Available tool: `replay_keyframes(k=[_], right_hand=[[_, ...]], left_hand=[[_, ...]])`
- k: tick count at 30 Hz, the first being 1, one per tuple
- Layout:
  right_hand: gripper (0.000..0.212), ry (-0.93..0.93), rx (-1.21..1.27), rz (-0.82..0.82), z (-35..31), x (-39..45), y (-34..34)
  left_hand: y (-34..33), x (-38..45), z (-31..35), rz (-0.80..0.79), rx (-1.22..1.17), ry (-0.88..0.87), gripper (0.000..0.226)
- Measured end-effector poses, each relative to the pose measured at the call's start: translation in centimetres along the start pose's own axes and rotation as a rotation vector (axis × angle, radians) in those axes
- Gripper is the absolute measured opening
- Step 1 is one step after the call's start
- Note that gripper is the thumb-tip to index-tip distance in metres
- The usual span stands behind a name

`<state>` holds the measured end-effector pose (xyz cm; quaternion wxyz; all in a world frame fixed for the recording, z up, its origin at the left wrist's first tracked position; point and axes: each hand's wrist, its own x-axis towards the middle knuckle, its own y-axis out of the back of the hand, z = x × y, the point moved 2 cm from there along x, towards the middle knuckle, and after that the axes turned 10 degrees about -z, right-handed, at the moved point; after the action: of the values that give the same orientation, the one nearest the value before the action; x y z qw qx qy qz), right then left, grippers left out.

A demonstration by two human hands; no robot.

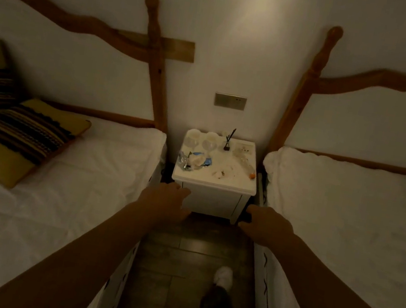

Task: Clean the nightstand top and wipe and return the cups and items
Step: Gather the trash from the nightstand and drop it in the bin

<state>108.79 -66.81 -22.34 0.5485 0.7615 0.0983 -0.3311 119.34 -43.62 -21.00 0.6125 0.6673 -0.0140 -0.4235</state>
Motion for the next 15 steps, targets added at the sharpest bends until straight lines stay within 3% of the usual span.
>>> replay_keyframes(k=[8,15], right_hand=[[0.028,0.034,-0.015,-0.071,5.3,19.3,8.1],[0.064,0.016,0.038,-0.157,8.2,31.4,10.6]], left_hand=[[4.1,16.6,-1.5,-0.048,-0.129,0.104,0.064],[4.6,28.0,-2.9,-0.094,-0.318,0.140,0.069]])
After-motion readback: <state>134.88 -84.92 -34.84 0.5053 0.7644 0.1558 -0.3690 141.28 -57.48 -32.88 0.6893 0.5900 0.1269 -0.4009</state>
